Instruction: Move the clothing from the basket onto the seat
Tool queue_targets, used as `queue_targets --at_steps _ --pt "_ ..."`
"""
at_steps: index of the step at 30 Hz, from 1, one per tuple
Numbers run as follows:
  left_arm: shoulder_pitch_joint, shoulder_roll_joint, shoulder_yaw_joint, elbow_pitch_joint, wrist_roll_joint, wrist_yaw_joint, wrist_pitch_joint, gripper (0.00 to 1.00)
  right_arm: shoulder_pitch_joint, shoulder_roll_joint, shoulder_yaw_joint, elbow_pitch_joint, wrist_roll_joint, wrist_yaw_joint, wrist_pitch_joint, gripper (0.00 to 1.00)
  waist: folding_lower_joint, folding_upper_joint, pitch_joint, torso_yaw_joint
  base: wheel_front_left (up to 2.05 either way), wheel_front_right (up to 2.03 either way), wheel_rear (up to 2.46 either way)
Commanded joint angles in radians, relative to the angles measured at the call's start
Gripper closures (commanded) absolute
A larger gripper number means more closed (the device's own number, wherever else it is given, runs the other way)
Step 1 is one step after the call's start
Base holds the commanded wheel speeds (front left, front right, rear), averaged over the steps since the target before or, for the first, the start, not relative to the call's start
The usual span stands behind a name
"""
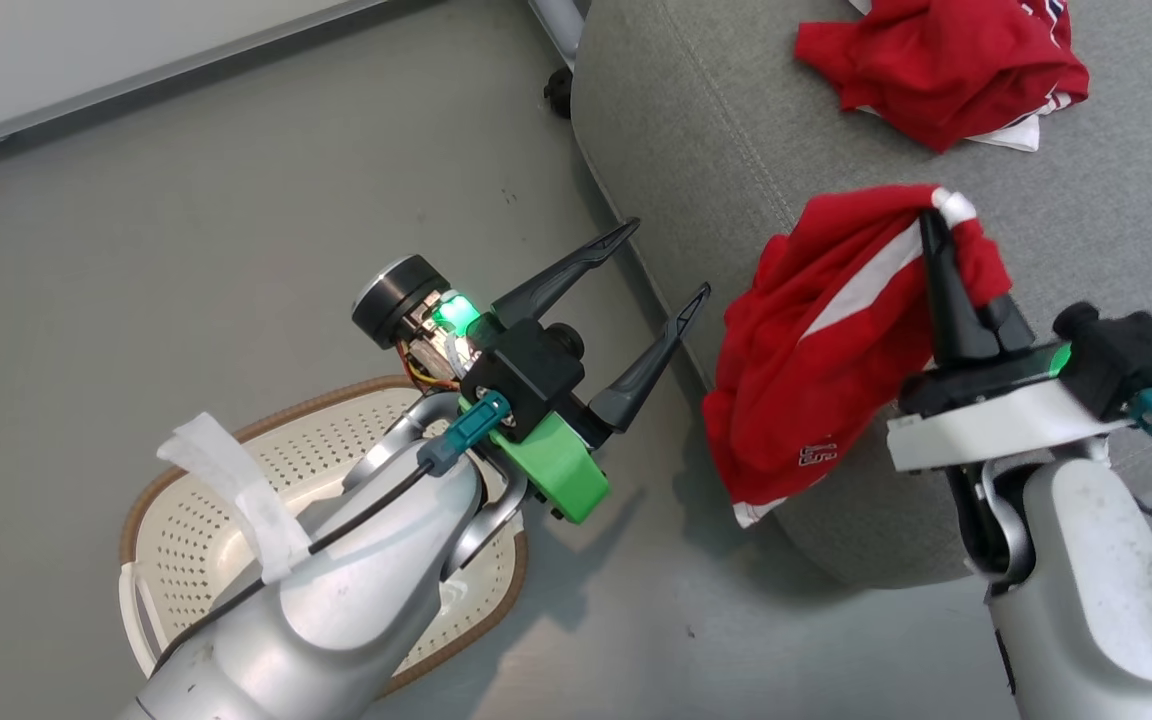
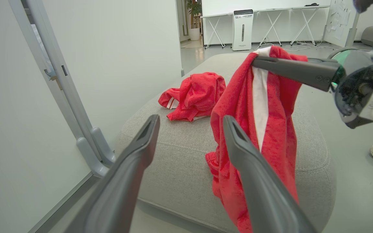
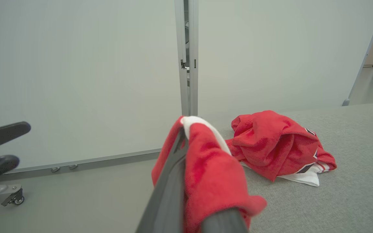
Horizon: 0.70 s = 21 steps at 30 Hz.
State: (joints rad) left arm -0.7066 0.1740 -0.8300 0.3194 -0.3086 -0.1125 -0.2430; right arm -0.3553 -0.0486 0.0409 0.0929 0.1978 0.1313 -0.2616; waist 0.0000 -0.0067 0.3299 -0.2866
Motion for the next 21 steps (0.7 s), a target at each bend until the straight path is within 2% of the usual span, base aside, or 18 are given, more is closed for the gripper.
queue_targets --at_steps 1,5,14,21 --pt "-0.021 0.010 0.003 -0.005 -0.001 0.006 0.002 0.00 -0.041 -0.002 -0.016 -0.010 -0.008 -0.001 -0.004 1.00 0.0000 0.0067 0.022 0.012 0.00 0.00 0.00" --pt "-0.033 0.016 0.000 -0.011 0.003 0.006 0.003 0.00 -0.143 -0.010 -0.056 -0.018 -0.028 -0.001 -0.004 1.00 0.0000 0.0067 0.058 0.029 0.00 0.00 0.00" --pt "-0.072 0.028 -0.002 -0.030 0.018 0.008 0.006 0.00 -0.437 -0.072 -0.153 -0.006 -0.045 -0.001 -0.004 1.00 0.0000 0.0067 0.164 0.055 0.00 0.00 0.00" --pt "-0.116 0.036 -0.016 -0.041 0.035 0.001 0.011 0.00 -0.688 -0.192 -0.235 0.066 -0.058 -0.001 -0.004 1.00 0.0000 0.0067 0.259 0.073 0.00 0.00 0.00"
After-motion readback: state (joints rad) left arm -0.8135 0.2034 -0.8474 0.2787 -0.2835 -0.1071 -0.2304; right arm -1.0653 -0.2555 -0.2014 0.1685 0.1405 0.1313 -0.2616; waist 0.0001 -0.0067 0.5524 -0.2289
